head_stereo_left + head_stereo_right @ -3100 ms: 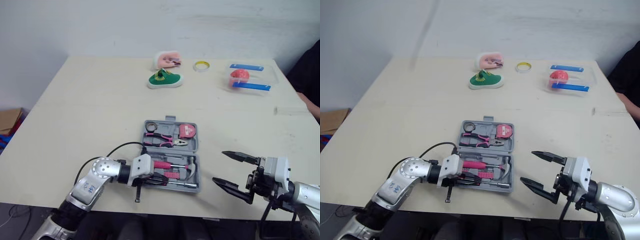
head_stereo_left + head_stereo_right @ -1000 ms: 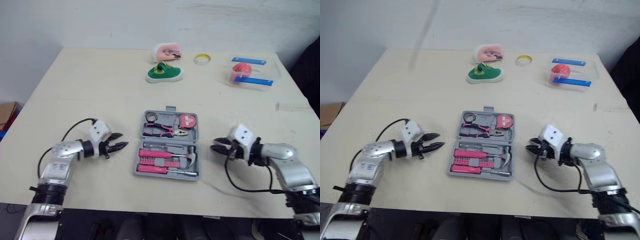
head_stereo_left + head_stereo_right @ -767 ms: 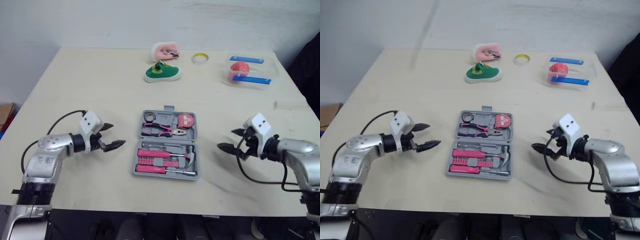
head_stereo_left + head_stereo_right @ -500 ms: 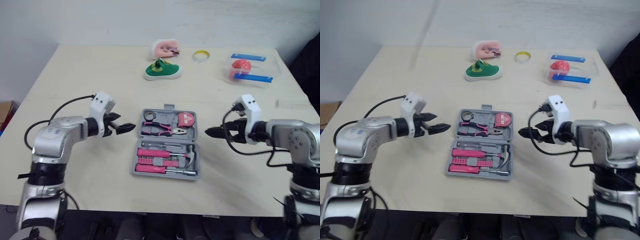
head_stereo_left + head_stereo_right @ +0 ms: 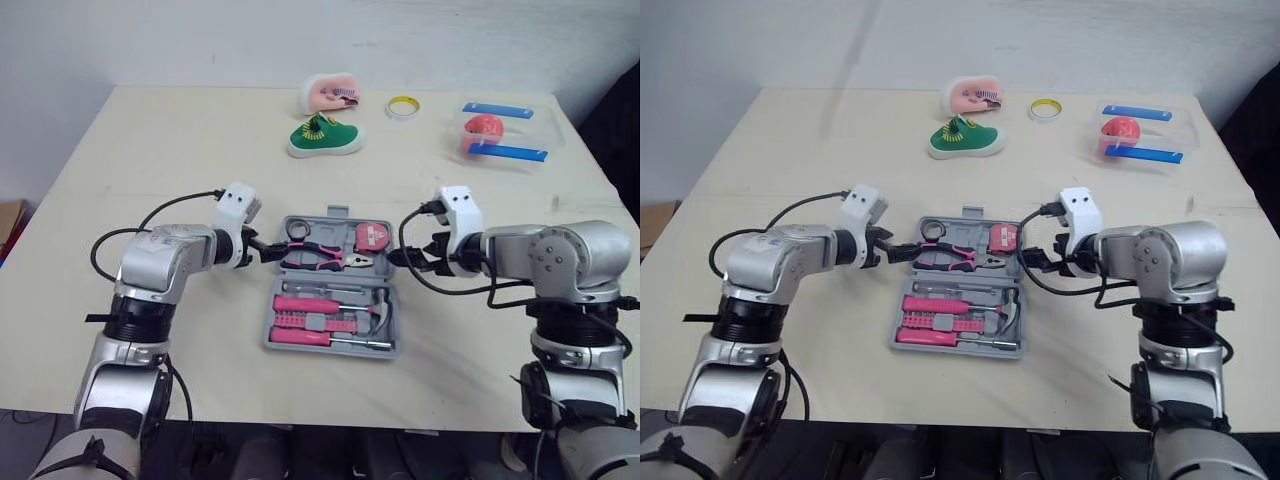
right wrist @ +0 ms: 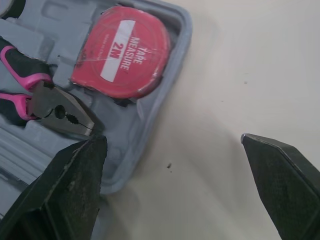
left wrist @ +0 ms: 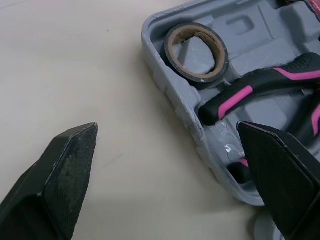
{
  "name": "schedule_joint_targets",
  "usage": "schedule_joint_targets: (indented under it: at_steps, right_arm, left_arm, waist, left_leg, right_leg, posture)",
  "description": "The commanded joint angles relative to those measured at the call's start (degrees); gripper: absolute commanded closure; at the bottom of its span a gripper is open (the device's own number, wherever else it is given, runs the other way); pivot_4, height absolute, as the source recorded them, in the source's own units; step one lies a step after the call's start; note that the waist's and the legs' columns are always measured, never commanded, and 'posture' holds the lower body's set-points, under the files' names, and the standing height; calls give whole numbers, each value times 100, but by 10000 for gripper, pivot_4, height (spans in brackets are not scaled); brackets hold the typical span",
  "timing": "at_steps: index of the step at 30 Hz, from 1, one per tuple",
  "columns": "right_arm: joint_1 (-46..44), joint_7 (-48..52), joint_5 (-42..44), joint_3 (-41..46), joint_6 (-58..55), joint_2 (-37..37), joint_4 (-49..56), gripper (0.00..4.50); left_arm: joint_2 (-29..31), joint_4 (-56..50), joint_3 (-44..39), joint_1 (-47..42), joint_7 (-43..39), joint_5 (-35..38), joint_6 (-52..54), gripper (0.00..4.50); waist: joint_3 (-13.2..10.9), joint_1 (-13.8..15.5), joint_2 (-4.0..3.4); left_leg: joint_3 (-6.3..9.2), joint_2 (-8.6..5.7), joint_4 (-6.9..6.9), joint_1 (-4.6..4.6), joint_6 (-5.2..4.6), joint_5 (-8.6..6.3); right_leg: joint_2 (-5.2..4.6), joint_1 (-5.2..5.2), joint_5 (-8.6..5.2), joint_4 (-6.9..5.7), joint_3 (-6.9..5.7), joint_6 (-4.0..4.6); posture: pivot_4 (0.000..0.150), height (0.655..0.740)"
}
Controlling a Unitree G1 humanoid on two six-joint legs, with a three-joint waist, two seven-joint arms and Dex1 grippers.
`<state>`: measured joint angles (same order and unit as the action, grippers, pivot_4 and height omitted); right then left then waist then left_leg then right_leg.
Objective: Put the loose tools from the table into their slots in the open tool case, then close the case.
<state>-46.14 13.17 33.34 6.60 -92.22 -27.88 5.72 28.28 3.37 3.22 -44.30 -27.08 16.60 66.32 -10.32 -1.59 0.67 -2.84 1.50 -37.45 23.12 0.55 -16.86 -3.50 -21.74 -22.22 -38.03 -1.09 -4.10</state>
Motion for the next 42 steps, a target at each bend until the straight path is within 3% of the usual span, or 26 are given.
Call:
schedule_joint_targets:
  at_steps: [1, 19, 22, 27, 29, 30, 34, 38, 42]
  right_arm:
    - [-161, -297, 217, -40, -28, 70, -57, 204]
    - [-207, -970, 138, -134, -28, 481, -811, 204]
    - [-171, -1119, 229, 150, -28, 688, -974, 9090]
    - [-160, -1321, 287, 433, -28, 927, -1003, 33222]
    - [-154, -1378, 321, 480, -28, 965, -981, 42775]
    - [-148, -1425, 332, 569, -28, 1024, -924, 45000]
    - [-162, -1508, 298, 982, 2, 1291, -392, 45000]
    - [287, -848, 314, 624, 962, 992, 617, 45000]
    - [982, -102, 8, 102, 2239, 582, 1064, 45000]
  left_arm:
    - [-24, 72, -28, -78, 85, -78, -19, 0]
    - [-434, 387, 126, 9, 306, -327, -166, 0]
    - [-465, 319, 170, 49, 243, -298, -54, 13386]
    - [-581, 219, 59, 70, 214, -199, 43, 36124]
    - [-656, 174, -51, 67, 233, -118, 135, 42788]
    - [-707, 135, -134, 87, 256, -79, 110, 43866]
    - [-935, -37, -582, 188, 348, 93, -83, 44980]
    - [-1231, -238, -1110, 425, 341, 211, -1185, 44980]
    - [-1077, -279, -988, 761, 193, -55, -2292, 44980]
  waist:
    - [0, 0, 0]
    - [10, -1, 10]
    - [17, 0, 19]
    - [21, -3, 17]
    - [22, -2, 17]
    - [23, -2, 15]
    - [24, -1, 13]
    - [22, 17, 12]
    - [21, 13, 14]
  left_leg:
    - [0, -1, 0, 1, 0, 0]
    - [0, 1, -29, -7, 0, 0]
    - [0, 1, -34, -12, 0, 0]
    - [-1, 2, -34, -19, 1, 0]
    - [-1, 2, -34, -19, 1, 1]
    - [-1, 2, -34, -20, 1, 1]
    - [-2, 2, -35, -24, 3, 2]
    - [-2, 0, -35, -13, 4, 3]
    - [-5, -3, -34, 7, 4, 2]
  right_leg:
    - [0, 0, 0, 1, 0, 0]
    - [0, 8, 0, -29, 1, -1]
    - [-1, 12, 0, -36, 2, -1]
    - [0, 15, 0, -43, 4, 0]
    - [0, 15, 0, -44, 4, -1]
    - [-1, 17, 0, -44, 4, -1]
    - [-1, 17, 0, -51, 7, -1]
    - [-1, 7, 0, -49, 6, -1]
    - [0, -10, 3, -41, 6, -6]
  posture:
    - [1500, 7400]
    - [1500, 7400]
    - [1500, 7400]
    - [1500, 7400]
    - [1500, 7400]
    - [1500, 7400]
    - [1500, 7400]
    - [1500, 7400]
    - [1500, 7400]
